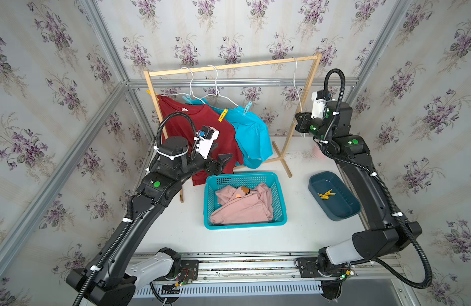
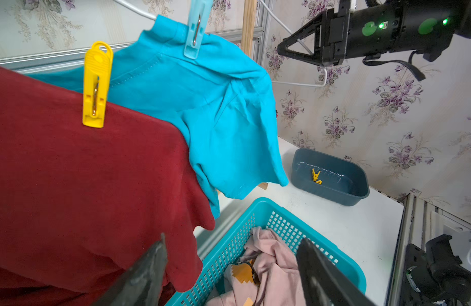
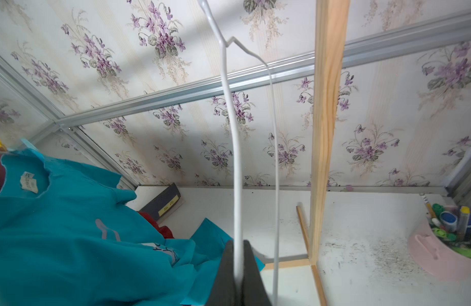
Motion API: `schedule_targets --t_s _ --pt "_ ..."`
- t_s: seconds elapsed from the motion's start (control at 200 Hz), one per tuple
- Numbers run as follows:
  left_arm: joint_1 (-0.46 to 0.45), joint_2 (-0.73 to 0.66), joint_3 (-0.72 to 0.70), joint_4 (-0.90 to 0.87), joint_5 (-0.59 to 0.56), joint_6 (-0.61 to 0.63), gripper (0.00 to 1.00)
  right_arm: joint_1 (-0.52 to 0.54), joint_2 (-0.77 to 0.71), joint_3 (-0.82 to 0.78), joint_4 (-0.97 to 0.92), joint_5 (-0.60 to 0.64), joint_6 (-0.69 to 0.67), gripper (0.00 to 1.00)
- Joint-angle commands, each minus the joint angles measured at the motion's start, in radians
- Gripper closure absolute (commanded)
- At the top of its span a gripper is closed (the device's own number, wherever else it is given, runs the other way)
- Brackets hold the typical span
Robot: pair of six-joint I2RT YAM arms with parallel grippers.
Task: Remove the clothespins securing t-shirts to the hanger
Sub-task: Place the hanger on the clothes rail, then pick up the hanger from the clothes rail.
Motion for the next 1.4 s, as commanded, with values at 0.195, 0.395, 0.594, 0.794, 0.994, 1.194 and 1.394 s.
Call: schedule_targets --t_s 0.195,0.395,0.594,0.794,0.994,1.194,1.394 --pt "0.000 -0.009 -0.002 0.018 0.012 0.005 0.21 -0.002 -0.057 -0.024 0.030 -0.012 0.032 0.43" --pt "0.001 -0.005 0.005 0.016 -0.015 0.002 0.20 -0.002 -0.161 -0.086 0.069 -0.027 0.029 0.30" --pt "0.000 -0.013 -0.023 0.015 -0.081 -0.043 0.21 -0.001 -0.285 -0.179 0.120 -0.106 0.026 0.28" --pt "0.002 -0.015 -0.045 0.010 -0.114 -0.105 0.21 0.072 -0.362 -0.199 0.096 -0.162 -0.031 0.28" --pt "0.002 -0.039 -0.081 -0.009 -0.140 -0.180 0.21 0.423 -0.235 -0.072 0.004 0.020 -0.200 0.28" --pt "0.003 -0.069 -0.127 -0.031 -0.102 -0.209 0.21 0.464 -0.019 0.096 -0.093 0.056 -0.287 0.25" --pt "0.002 -0.077 -0.151 -0.038 -0.050 -0.216 0.21 0.458 0.084 0.194 -0.138 0.132 -0.324 0.22"
